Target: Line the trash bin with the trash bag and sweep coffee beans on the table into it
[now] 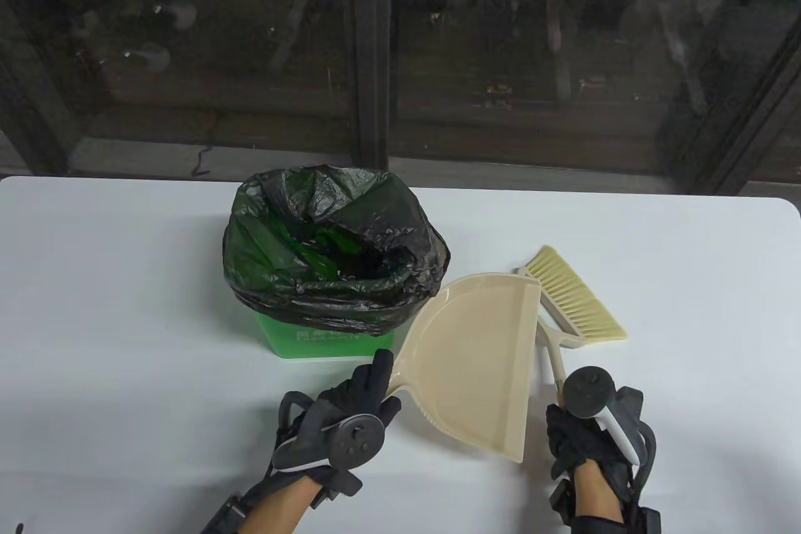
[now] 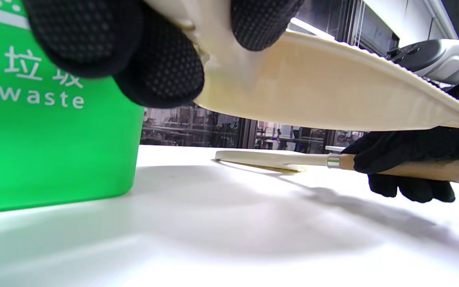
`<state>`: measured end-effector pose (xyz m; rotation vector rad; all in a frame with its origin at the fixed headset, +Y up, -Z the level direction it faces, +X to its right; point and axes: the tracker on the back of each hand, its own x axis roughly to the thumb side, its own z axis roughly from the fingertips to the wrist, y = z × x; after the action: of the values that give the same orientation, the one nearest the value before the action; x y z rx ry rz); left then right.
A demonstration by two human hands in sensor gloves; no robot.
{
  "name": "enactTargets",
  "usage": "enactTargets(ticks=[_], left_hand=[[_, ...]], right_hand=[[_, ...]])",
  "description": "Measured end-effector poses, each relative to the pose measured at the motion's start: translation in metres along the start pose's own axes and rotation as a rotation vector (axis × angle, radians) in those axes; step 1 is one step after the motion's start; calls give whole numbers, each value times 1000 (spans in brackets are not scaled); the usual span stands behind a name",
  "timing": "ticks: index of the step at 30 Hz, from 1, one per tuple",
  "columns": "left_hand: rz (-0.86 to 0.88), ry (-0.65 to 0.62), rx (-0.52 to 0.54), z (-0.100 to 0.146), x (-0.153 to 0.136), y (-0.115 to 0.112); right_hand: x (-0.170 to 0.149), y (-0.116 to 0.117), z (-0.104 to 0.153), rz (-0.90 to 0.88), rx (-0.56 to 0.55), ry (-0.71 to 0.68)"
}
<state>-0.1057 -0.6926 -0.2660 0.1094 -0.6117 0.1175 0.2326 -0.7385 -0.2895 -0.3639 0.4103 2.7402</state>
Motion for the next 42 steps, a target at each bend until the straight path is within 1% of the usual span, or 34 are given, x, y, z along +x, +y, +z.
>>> enactTargets(ticks=[7, 14, 19, 23, 35, 39, 42], left_hand=[[-14, 18, -76, -2, -4, -13], [-32, 35, -140, -2, -9, -24], [-37, 56, -186, -2, -14, -33], [-32, 68, -202, -2, -16, -37], [-15, 79, -232, -3, -16, -45], [-25, 82, -235, -2, -16, -48], [-39, 85, -242, -3, -17, -48]], right_hand=[[7, 1, 1, 170, -19, 31], [13, 6, -1, 321, 1, 59], [21, 14, -3, 426, 30, 61], [24, 19, -4, 473, 46, 59], [25, 20, -4, 495, 69, 64], [23, 14, -3, 448, 89, 76], [21, 4, 0, 366, 40, 55]])
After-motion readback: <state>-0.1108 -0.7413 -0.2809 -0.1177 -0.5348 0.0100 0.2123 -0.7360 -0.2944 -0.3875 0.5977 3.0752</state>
